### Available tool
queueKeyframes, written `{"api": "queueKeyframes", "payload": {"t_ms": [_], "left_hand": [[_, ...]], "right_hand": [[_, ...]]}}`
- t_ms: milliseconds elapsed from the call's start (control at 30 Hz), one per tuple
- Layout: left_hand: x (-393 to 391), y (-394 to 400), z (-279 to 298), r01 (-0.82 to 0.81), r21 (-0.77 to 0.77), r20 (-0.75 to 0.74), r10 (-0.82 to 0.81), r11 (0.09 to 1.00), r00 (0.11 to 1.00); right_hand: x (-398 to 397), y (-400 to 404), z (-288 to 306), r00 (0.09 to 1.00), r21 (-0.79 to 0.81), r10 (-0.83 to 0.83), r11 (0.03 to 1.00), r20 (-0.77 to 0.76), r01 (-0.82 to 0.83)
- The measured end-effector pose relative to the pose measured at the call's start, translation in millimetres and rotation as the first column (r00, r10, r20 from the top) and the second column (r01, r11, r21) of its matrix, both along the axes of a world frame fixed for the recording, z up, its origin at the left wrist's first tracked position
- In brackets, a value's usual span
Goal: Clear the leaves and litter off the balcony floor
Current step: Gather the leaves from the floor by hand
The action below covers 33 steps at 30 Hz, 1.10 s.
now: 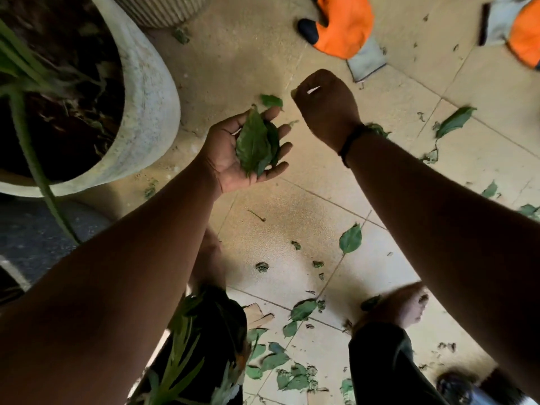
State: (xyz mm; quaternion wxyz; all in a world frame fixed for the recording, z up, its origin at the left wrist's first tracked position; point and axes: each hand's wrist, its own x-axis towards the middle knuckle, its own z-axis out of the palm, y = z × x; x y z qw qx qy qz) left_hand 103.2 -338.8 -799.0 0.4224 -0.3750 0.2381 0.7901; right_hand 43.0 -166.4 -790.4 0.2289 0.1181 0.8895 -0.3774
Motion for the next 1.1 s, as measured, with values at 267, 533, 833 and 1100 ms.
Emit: {"api": "queueKeyframes", "payload": {"t_ms": [267,533,833,1100], "left_hand": [[29.3,-35.3,-17.4,-0.015,-0.145,0.05,0.022,0.989,0.999],[24.6,-27.0,-14.9,-0.116,-0.295,0.045,0.135,0.948,0.99],[19.7,41.3,-7.3,-0.039,-0.095,0.029,0.042,0.995,0.999],[21.4,85.8,-4.8,0.154,-0.075,0.039,-0.151,0.985,0.988]], "right_hand": [[-16.7,-48.7,-69.3,0.896,0.352,0.402,0.824,0.191,-0.444],[7.5,-14.0,-56.2,0.93,-0.036,-0.137,0.987,0.342,0.159],[86.0,22.2,28.9,0.981,-0.158,-0.15,0.973,0.12,0.168],[55.9,132.1,-33.0,0.98,0.355,-0.042,0.934,0.195,-0.031]]}}
